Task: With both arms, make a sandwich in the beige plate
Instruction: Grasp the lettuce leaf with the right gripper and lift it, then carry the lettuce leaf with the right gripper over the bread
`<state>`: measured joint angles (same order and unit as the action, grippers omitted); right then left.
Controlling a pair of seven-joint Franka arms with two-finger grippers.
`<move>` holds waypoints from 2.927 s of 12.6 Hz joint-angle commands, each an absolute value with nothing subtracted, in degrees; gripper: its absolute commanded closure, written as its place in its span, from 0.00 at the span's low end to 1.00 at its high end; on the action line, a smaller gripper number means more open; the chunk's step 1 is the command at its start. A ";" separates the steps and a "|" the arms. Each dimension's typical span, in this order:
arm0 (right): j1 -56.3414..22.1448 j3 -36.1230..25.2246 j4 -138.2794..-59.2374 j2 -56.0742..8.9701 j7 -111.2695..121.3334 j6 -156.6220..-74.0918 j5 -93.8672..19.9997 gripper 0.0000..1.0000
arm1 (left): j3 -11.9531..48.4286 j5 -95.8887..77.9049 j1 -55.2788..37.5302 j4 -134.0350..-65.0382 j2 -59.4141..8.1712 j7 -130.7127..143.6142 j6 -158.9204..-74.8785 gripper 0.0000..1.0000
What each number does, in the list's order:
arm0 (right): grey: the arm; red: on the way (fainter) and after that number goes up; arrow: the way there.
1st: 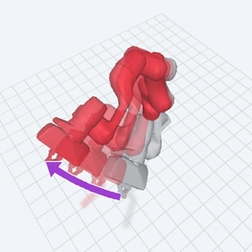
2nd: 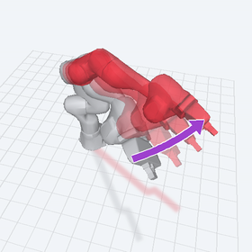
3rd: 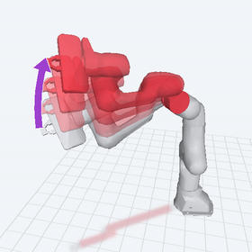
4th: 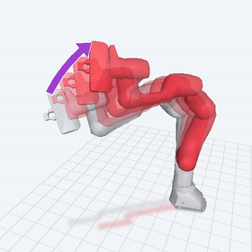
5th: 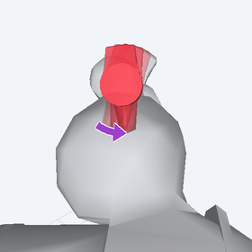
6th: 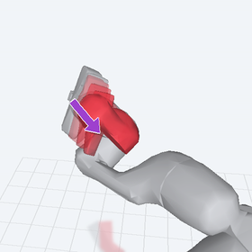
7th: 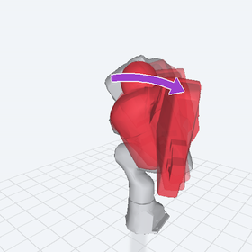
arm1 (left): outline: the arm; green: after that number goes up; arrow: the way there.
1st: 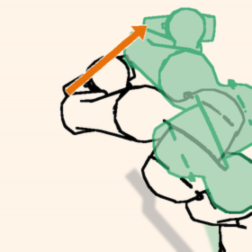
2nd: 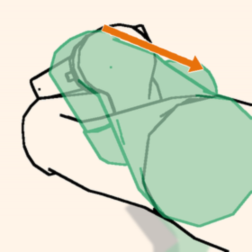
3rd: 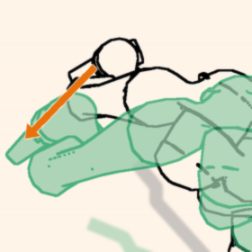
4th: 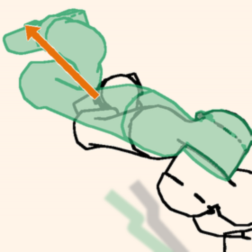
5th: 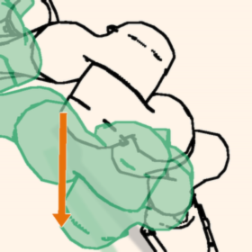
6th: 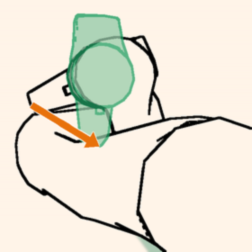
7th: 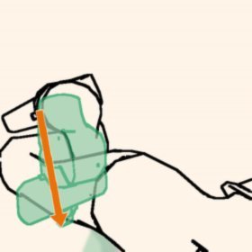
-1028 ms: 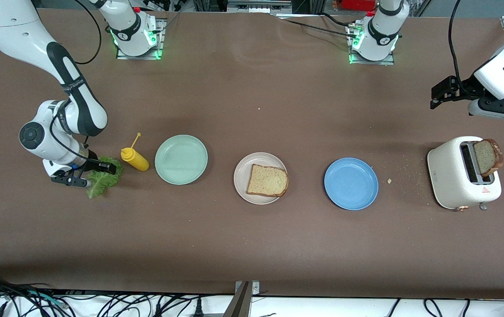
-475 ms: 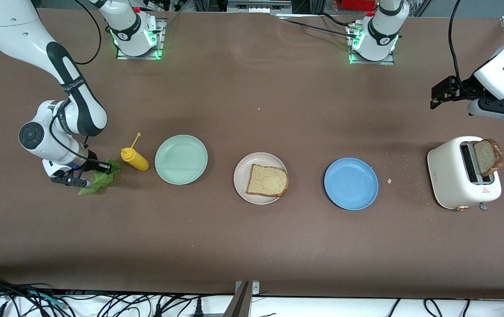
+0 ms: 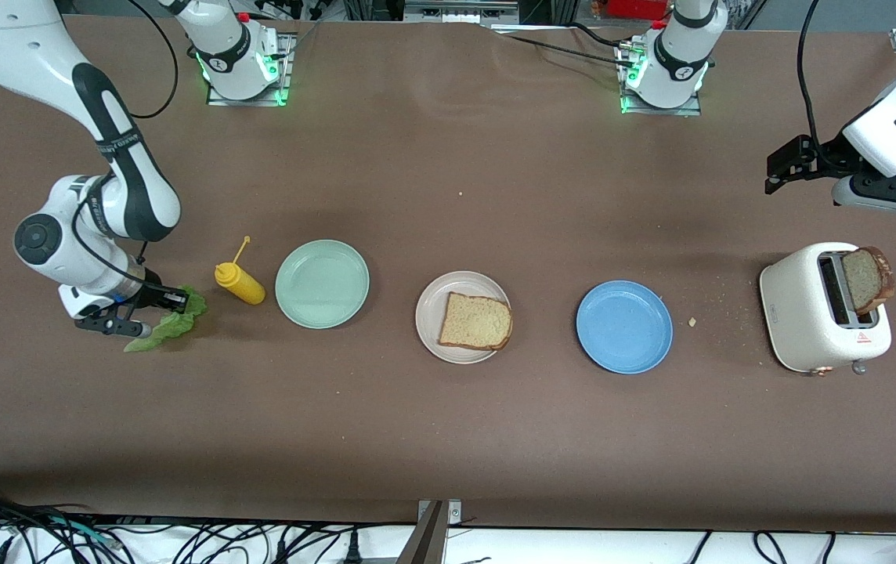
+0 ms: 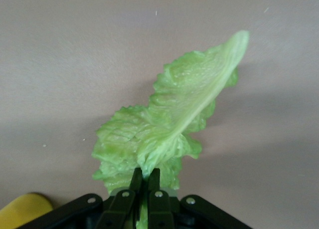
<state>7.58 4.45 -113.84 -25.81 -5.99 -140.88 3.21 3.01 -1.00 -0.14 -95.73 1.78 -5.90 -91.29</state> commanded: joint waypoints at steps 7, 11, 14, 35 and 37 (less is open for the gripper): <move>7.38 5.18 -111.02 -12.84 1.48 -126.24 4.83 1.00 | 3.16 0.00 0.00 -95.80 2.20 -6.33 -90.88 0.00; 5.01 7.11 -105.92 -10.20 2.29 -118.06 3.08 1.00 | 3.16 0.00 0.00 -95.80 2.20 -6.33 -90.88 0.00; 3.61 9.75 -102.49 -9.93 1.94 -114.97 -2.62 1.00 | 3.16 0.00 0.00 -95.80 2.20 -6.33 -90.88 0.00; -23.55 12.30 -91.94 -33.74 1.14 -140.95 -15.63 1.00 | 3.25 0.09 0.00 -95.80 2.20 -6.24 -90.88 0.00; -24.87 12.39 -91.67 -35.50 1.06 -144.13 -16.17 1.00 | 3.16 0.09 0.00 -95.80 2.20 -6.24 -90.88 0.00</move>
<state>-23.63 12.68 -94.17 -32.92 1.04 -142.12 -14.64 2.99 -1.00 -0.12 -95.73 1.78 -5.90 -91.28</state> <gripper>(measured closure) 0.925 0.000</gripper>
